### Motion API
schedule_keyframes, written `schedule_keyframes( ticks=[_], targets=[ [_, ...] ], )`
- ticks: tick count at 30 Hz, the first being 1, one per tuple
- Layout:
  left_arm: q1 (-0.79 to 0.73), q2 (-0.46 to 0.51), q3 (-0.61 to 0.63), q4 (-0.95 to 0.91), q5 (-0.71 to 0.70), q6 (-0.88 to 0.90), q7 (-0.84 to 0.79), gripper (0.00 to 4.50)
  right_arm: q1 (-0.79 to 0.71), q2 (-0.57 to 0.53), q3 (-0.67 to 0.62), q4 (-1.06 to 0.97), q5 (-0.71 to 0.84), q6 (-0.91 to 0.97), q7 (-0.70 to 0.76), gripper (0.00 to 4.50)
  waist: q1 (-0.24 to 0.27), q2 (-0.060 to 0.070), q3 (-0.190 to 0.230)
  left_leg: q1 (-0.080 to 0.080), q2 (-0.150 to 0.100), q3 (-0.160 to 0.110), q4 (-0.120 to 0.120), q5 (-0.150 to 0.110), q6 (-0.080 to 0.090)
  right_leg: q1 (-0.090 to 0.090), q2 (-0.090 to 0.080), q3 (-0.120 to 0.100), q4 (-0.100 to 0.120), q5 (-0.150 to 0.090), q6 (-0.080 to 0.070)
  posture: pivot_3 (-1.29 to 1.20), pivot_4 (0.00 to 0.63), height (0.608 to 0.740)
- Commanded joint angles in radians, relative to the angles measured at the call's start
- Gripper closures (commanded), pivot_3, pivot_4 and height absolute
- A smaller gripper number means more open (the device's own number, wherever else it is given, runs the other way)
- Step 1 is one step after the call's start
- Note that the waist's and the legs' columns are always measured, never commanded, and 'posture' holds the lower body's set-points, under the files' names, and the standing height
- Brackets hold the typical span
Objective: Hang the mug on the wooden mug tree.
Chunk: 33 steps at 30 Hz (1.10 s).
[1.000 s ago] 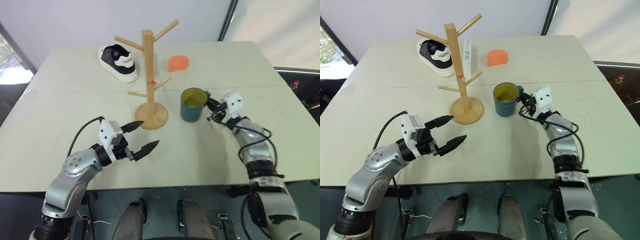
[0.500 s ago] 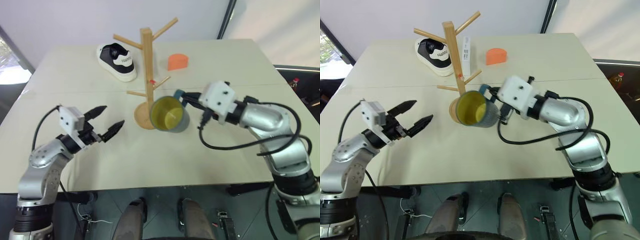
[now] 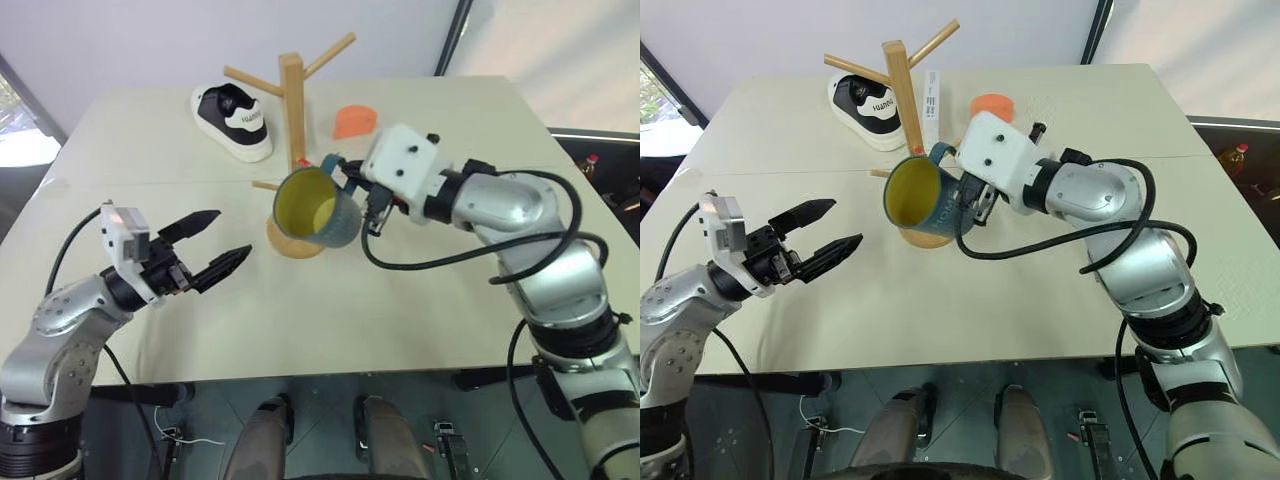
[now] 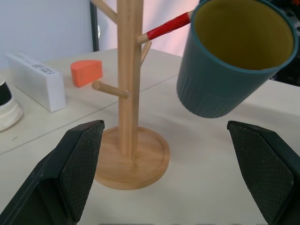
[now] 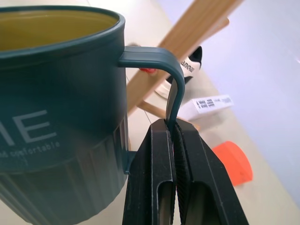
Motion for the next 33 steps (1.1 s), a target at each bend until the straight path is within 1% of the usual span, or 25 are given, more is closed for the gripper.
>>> schedule_keyframes(
  ticks=[1, 11, 22, 25, 27, 28, 29, 31, 33],
  targets=[
    [0.0, 0.017, 0.03, -0.032, -0.02, 0.004, -0.007, 0.0, -0.063, 0.019, 0.001, -0.04, -0.006, 0.011, -0.011, 4.48, -0.001, 0.0, 0.0, 0.0, 0.0, 0.0, 0.0, 0.0, 0.0, 0.0, 0.0, 0.0, 0.0, 0.0, 0.0, 0.0, 0.15, 0.74],
    [-0.021, 0.024, 0.031, -0.044, -0.048, 0.017, -0.008, 0.0, -0.134, 0.062, 0.081, 0.012, -0.05, 0.071, -0.039, 4.48, -0.001, 0.0, 0.0, 0.0, 0.0, 0.0, 0.0, 0.001, -0.001, 0.0, 0.0, 0.0, 0.001, 0.0, 0.0, 0.0, 0.15, 0.74],
    [-0.035, 0.03, 0.032, -0.06, -0.065, 0.029, -0.002, 0.0, -0.136, 0.079, 0.126, 0.055, -0.087, 0.087, -0.048, 4.48, -0.002, 0.0, 0.0, 0.001, 0.0, 0.0, 0.0, 0.001, -0.002, 0.0, 0.001, 0.0, 0.002, 0.0, 0.0, 0.0, 0.15, 0.74],
    [-0.038, 0.029, 0.032, -0.059, -0.066, 0.028, 0.0, 0.0, -0.134, 0.083, 0.124, 0.062, -0.095, 0.072, -0.049, 3.57, -0.002, 0.0, 0.0, 0.001, 0.0, 0.0, 0.0, 0.001, -0.002, 0.0, 0.001, 0.0, 0.003, 0.0, 0.0, 0.0, 0.15, 0.74],
    [-0.04, 0.028, 0.031, -0.059, -0.066, 0.028, 0.001, 0.0, -0.136, 0.087, 0.12, 0.069, -0.103, 0.065, -0.057, 2.61, -0.002, 0.0, 0.0, 0.001, 0.0, 0.0, 0.0, 0.001, -0.002, 0.0, 0.001, 0.0, 0.003, 0.0, 0.0, 0.0, 0.15, 0.74],
    [-0.042, 0.028, 0.03, -0.058, -0.066, 0.028, 0.002, 0.0, -0.139, 0.089, 0.117, 0.073, -0.108, 0.059, -0.062, 2.09, -0.003, 0.0, 0.0, 0.001, 0.0, 0.0, 0.0, 0.001, -0.002, 0.0, 0.001, 0.0, 0.003, 0.0, 0.0, 0.0, 0.15, 0.74],
    [-0.043, 0.027, 0.029, -0.058, -0.066, 0.028, 0.003, 0.0, -0.14, 0.091, 0.114, 0.076, -0.111, 0.055, -0.065, 1.47, -0.003, 0.0, 0.0, 0.001, 0.0, 0.0, 0.0, 0.001, -0.002, 0.0, 0.001, 0.0, 0.003, 0.0, 0.0, 0.0, 0.15, 0.74],
    [-0.044, 0.026, 0.029, -0.058, -0.064, 0.027, 0.006, 0.0, -0.142, 0.088, 0.102, 0.082, -0.117, 0.04, -0.07, 0.46, -0.003, 0.0, 0.0, 0.001, 0.0, 0.0, 0.0, 0.001, -0.002, 0.0, 0.002, 0.0, 0.004, 0.001, 0.0, 0.0, 0.15, 0.74],
    [-0.044, 0.024, 0.029, -0.055, -0.06, 0.025, 0.011, 0.0, -0.133, 0.072, 0.07, 0.088, -0.11, 0.012, -0.062, 0.46, -0.003, 0.0, 0.0, 0.001, 0.0, 0.0, 0.0, 0.002, -0.002, 0.0, 0.002, 0.0, 0.004, 0.001, 0.001, 0.0, 0.15, 0.74]
  ],
)
